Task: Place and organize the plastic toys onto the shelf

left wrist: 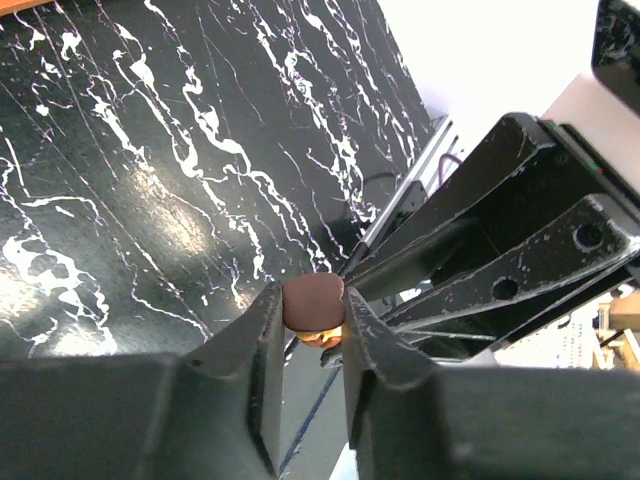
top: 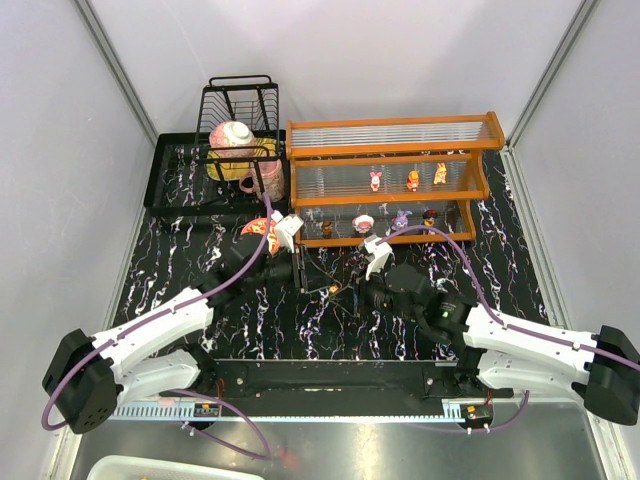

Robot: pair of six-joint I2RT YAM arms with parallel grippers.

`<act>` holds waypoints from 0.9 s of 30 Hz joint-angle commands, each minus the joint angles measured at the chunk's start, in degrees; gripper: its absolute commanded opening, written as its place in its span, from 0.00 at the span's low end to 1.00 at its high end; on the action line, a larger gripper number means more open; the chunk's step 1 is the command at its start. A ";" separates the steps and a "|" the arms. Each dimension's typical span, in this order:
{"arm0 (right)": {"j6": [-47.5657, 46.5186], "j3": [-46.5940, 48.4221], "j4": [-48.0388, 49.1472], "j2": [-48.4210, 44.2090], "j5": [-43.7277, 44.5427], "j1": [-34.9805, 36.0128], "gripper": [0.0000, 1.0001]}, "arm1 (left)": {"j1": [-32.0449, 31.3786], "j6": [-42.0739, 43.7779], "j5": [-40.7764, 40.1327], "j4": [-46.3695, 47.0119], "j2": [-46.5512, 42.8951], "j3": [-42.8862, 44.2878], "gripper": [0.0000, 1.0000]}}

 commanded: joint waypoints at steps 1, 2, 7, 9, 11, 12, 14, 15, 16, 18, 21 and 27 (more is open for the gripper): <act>-1.16 2.68 2.29 -0.99 0.42 -0.06 0.00 | 0.09 -0.36 1.64 3.83 -0.56 0.96 0.16; -0.98 2.68 2.29 -1.08 0.42 -0.06 0.00 | 0.09 -0.45 1.64 3.83 -0.38 0.96 0.10; 0.16 3.56 1.59 -1.17 0.42 -0.06 0.35 | 0.18 -0.37 1.64 3.75 -0.29 0.97 0.00; 1.21 4.53 0.89 -2.04 0.77 -0.06 0.58 | 0.09 -0.10 1.37 3.57 -0.99 0.79 0.00; 1.83 4.79 0.62 -2.92 1.20 -0.06 0.67 | 0.09 1.04 0.50 2.87 -1.87 0.96 0.00; 2.61 4.88 0.62 -4.40 1.56 -0.06 0.67 | 0.09 1.48 -0.03 1.56 -2.22 1.05 0.00; 4.19 4.97 0.71 -6.08 3.22 -0.06 0.67 | 0.18 2.62 -1.52 0.50 -3.53 1.32 0.00; 4.73 4.88 0.71 -7.92 3.93 -0.06 0.67 | 0.18 2.97 -1.96 -0.03 -4.06 1.32 0.00; 5.34 4.80 0.71 -8.89 5.33 -0.06 0.67 | 0.27 3.58 -2.66 -0.21 -4.50 1.23 0.00; 7.80 4.71 0.19 -10.91 7.17 -0.07 0.64 | 0.44 3.94 -3.28 -0.38 -5.91 1.05 0.00; 13.06 5.05 -1.48 -12.15 10.87 -0.15 0.58 | 0.44 4.29 -4.25 0.14 -7.49 0.61 0.00; 33.80 9.10 -11.32 -9.26 18.78 -0.24 0.52 | 0.53 4.56 -7.23 0.93 -10.48 -0.18 0.00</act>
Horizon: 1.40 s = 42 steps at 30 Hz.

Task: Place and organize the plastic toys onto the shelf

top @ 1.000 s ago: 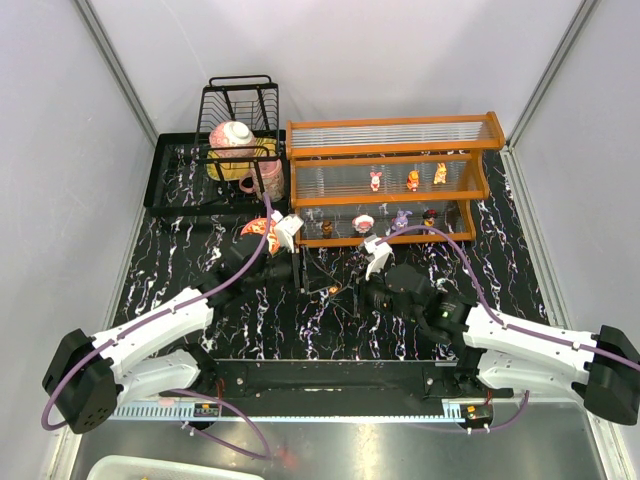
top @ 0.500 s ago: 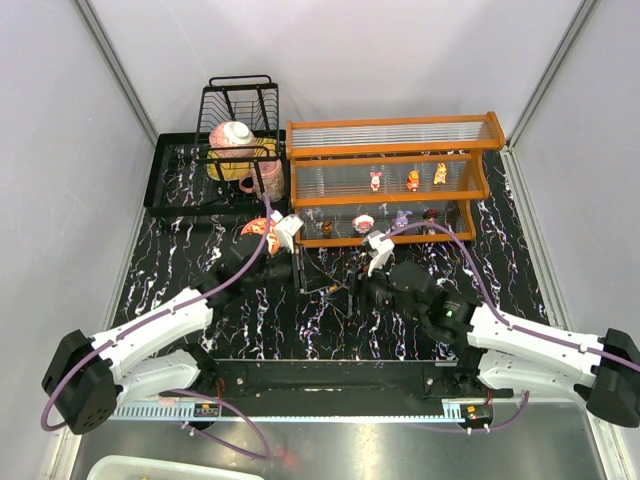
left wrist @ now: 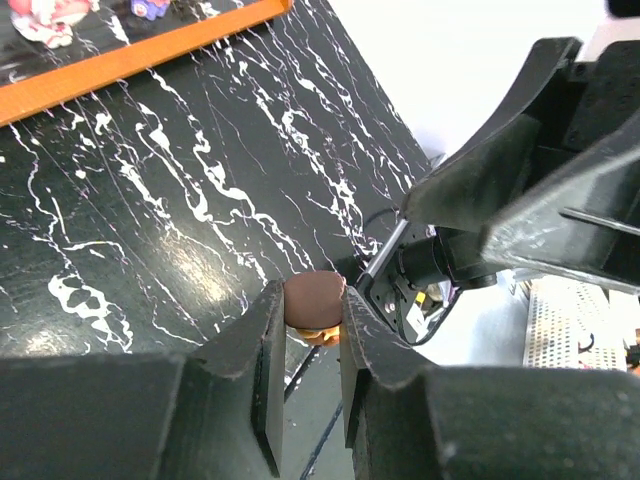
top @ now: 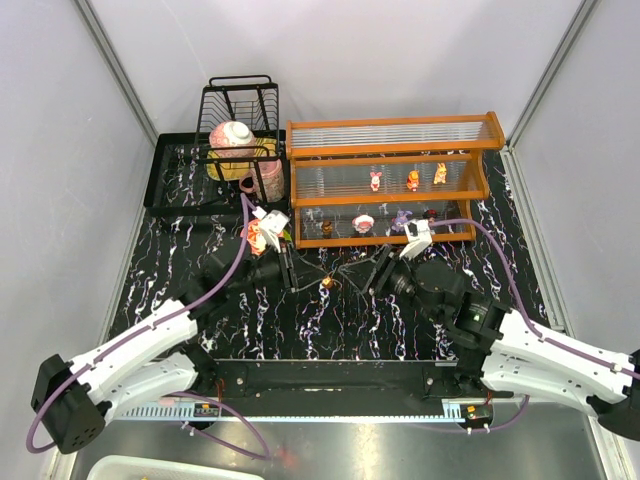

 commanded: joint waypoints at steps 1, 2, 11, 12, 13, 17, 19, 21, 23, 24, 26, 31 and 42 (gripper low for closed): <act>17.92 4.64 -7.56 2.66 7.29 -0.18 0.55 | 0.31 1.36 -3.89 2.64 -2.88 -0.07 0.00; 22.12 5.17 -8.71 3.97 7.20 -0.09 0.57 | 0.31 1.54 -4.25 2.29 -3.23 0.02 0.00; 35.78 0.97 -1.79 7.76 3.34 -0.26 0.65 | 0.31 0.75 -7.59 2.28 -5.69 0.28 0.00; 35.96 -0.18 0.23 7.50 3.34 -0.35 0.65 | 0.31 0.14 -7.59 2.37 -5.70 0.28 0.00; 35.88 -1.41 5.55 7.24 3.25 -0.35 0.64 | 0.31 -0.21 -7.42 2.55 -5.78 0.20 0.00; 31.76 -7.99 16.23 5.39 3.16 -0.35 0.63 | 0.49 -2.85 -6.01 5.44 -5.52 -0.51 0.00; 29.91 -9.41 20.17 4.77 2.64 -0.35 0.63 | 0.84 -5.13 -4.61 7.02 -5.26 -1.38 0.00; 29.02 -10.82 22.47 4.42 2.37 -0.26 0.63 | 1.36 -7.32 -3.64 10.01 -5.17 -2.70 0.00; 27.71 -11.09 24.67 4.42 1.93 -0.26 0.63 | 1.45 -8.12 -3.29 11.59 -4.99 -3.23 0.00; 27.27 -11.00 25.20 4.51 1.84 -0.35 0.63 | 1.54 -8.13 -3.28 11.60 -4.82 -3.23 0.00; 25.69 -10.47 26.61 4.86 1.05 -0.26 0.62 | 1.54 -8.04 -3.46 11.43 -4.73 -3.15 0.00; 23.92 -8.89 27.58 7.66 -1.49 -0.26 0.60 | 1.81 -7.34 -3.81 10.46 -4.73 -2.71 0.00; 24.89 -9.59 32.24 12.07 -3.34 -0.26 0.52 | 2.42 -7.25 -2.94 10.55 -4.90 -2.62 0.00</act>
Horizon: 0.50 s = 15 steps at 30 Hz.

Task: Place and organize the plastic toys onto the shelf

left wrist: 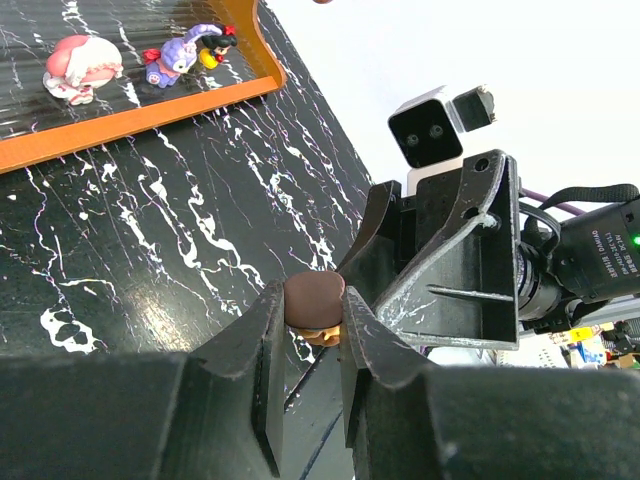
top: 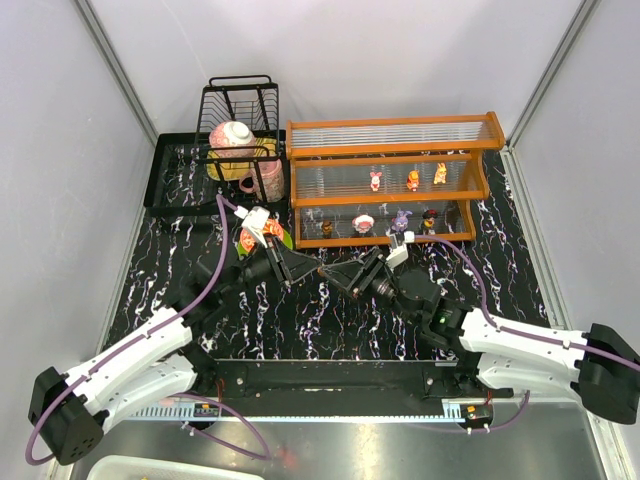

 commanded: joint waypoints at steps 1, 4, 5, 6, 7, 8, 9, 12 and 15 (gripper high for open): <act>-1.16 1.33 4.52 0.61 -1.07 -0.20 0.52 | 0.59 -0.49 1.70 4.10 -0.07 0.55 0.00; -1.34 1.34 4.52 0.70 -0.72 -0.29 0.50 | 0.76 -0.49 2.14 4.10 -0.07 0.64 0.00; -1.25 1.33 4.61 0.62 -0.81 -0.29 0.50 | 0.85 -0.49 2.23 4.19 -0.07 0.64 0.00; -1.43 1.33 4.70 0.61 -0.63 -0.29 0.49 | 0.94 -0.49 2.23 4.19 -0.16 0.64 0.00; -1.25 1.07 4.79 0.61 -0.54 -0.29 0.48 | 0.94 -0.49 2.32 4.19 -0.16 0.55 0.00; -1.34 0.98 4.88 0.61 -0.46 -0.29 0.47 | 1.02 -0.49 2.49 4.28 -0.16 0.55 0.00; -1.25 0.81 5.05 0.53 -0.37 -0.29 0.46 | 1.03 -0.58 2.49 4.28 -0.07 0.55 0.00; -1.16 0.28 5.58 0.53 -0.10 -0.29 0.43 | 1.11 -0.93 2.67 4.54 -0.07 0.46 0.00; -0.99 0.11 5.67 0.44 -0.10 -0.29 0.42 | 1.20 -1.11 2.76 4.54 -0.16 0.38 0.00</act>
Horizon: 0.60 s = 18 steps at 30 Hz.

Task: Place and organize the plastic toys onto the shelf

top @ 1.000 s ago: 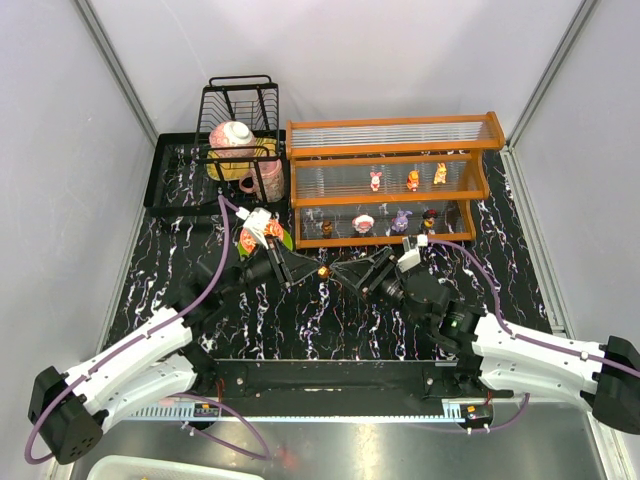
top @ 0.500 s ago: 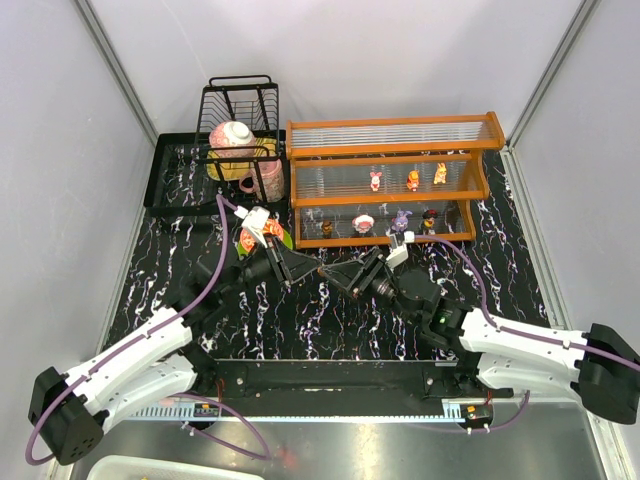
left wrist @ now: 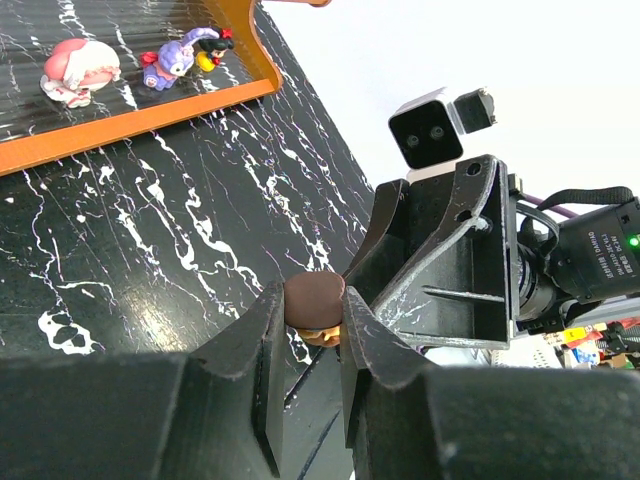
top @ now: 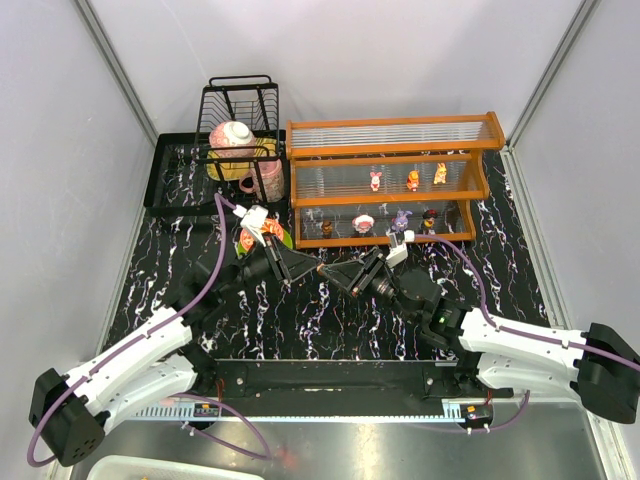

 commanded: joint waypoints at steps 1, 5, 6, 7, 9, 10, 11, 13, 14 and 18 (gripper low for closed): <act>-0.59 0.13 3.66 0.04 0.64 -0.29 0.42 | 0.33 -0.87 1.31 4.15 -0.07 0.29 0.00; -0.68 0.13 4.10 0.57 0.38 -0.29 0.42 | 0.50 -1.39 1.66 4.67 -0.07 0.11 0.00; -0.68 0.13 4.36 0.66 0.38 -0.29 0.41 | 0.50 -1.48 1.75 4.76 -0.07 0.02 0.00; -0.68 0.04 4.45 0.92 0.29 -0.29 0.40 | 0.59 -1.48 1.75 4.85 -0.07 0.02 0.00; -0.59 -0.05 4.80 1.10 0.29 -0.28 0.38 | 0.59 -1.48 1.93 4.94 -0.07 0.11 0.00; -0.59 -0.14 5.06 1.19 0.20 -0.29 0.37 | 0.59 -1.48 2.02 5.02 -0.07 0.20 0.00; -0.59 -0.22 5.24 1.19 0.29 -0.20 0.36 | 0.68 -1.57 2.19 5.11 -0.07 0.02 0.00; -0.68 -0.66 6.12 1.10 0.38 -0.29 0.25 | 0.77 -1.75 2.46 5.64 -0.07 -0.41 0.00; -0.77 -0.84 6.29 1.10 0.46 -0.29 0.20 | 0.77 -2.18 2.80 5.99 -0.07 -0.68 0.00; -1.03 -0.58 4.02 -0.21 1.52 -0.29 0.00 | 0.94 -2.98 3.51 7.48 0.10 -1.56 0.02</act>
